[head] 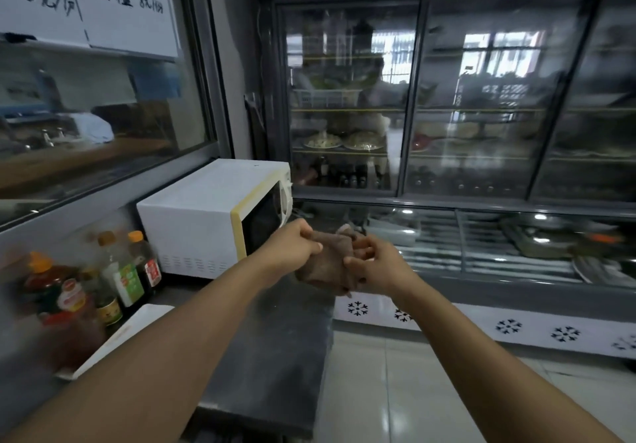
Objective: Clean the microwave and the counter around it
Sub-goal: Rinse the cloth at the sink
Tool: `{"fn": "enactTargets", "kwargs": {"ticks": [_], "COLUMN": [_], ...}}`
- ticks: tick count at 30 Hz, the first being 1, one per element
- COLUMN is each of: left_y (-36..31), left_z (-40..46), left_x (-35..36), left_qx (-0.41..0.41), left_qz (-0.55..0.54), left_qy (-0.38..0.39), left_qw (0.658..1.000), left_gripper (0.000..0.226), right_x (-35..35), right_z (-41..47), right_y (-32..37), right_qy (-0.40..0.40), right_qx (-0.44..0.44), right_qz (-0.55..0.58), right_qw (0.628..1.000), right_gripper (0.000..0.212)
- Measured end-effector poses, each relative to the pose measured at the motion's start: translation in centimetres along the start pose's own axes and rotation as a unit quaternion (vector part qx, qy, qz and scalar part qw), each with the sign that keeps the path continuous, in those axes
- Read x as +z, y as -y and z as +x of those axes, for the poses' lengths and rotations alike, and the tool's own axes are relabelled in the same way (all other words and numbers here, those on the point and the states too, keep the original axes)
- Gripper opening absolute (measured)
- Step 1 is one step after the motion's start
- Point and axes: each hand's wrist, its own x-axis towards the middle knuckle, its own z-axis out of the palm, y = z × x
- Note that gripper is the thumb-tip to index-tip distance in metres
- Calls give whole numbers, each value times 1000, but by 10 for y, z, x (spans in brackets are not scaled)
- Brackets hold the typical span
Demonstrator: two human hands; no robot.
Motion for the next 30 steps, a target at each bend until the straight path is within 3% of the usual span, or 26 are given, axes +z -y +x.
{"fn": "enactTargets", "kwargs": {"ticks": [4,9,18,24,30], "left_y": [-34,-79,-163,-187,-175], "left_z": [13,32,58,89,148], "left_x": [25,69,159,206,243], "left_qx": [22,44,84,79,53], "left_qz": [-24,11,-23,-91,-75], "left_qy": [-10,-13,11,34,19], "left_qw": [999,999,996,992,996], "left_gripper": [5,10,12,6,17], "right_x": [-59,-141,-240,-291,-320], "right_z": [-9,-11,19,33,73], "right_y": [-22,-47,-71,-109,-141], "right_qy": [28,59,75,122,78], "right_qx": [34,39,-106,-30,34], "right_qz": [24,-30,26,57,135], "right_qw": [999,997,991,990,987], "right_gripper": [27,35,32,36,37]}}
